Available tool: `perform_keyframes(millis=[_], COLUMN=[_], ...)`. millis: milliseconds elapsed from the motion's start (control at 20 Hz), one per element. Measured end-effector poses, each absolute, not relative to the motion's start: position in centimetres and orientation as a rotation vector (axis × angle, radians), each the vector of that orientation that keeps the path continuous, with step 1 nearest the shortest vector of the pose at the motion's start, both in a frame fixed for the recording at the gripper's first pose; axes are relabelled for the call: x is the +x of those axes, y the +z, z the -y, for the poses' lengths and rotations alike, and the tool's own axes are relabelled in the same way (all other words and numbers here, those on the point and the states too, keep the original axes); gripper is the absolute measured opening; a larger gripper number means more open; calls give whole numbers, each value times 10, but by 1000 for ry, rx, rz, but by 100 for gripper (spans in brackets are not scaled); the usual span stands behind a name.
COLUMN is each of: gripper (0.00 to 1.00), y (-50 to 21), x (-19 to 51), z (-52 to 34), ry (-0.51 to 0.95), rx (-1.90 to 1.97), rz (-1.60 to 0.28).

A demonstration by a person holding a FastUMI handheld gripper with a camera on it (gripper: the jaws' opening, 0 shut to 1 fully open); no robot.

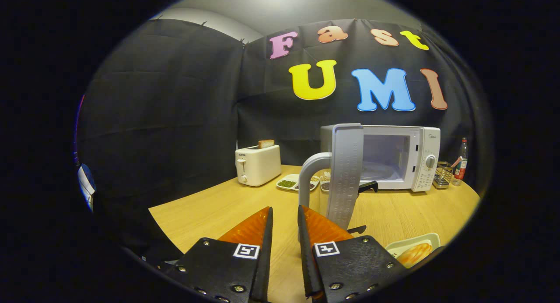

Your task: Open the microwave, put the food inside, and close the microwave door.

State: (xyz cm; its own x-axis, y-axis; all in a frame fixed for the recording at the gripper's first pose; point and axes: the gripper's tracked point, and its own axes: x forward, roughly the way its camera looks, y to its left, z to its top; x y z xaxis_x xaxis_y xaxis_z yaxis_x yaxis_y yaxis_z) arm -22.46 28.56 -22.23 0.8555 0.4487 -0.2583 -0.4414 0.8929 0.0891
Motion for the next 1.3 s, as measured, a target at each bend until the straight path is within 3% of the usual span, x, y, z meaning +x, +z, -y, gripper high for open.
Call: perform_keyframes(millis=[100, 250, 600, 650, 700, 1300], gripper=[35, 77, 81, 94, 98, 98], y=[-219, -226, -216, -218, -220, -313], x=[-235, -248, -255, -256, -255, -258], z=[-296, -283, -200, -187, -170, -21], ry=[551, 626, 650, 647, 638, 541], rx=[34, -12, -55, -75, -90, -123], rz=[-262, -287, -203, -201, -203, -412])
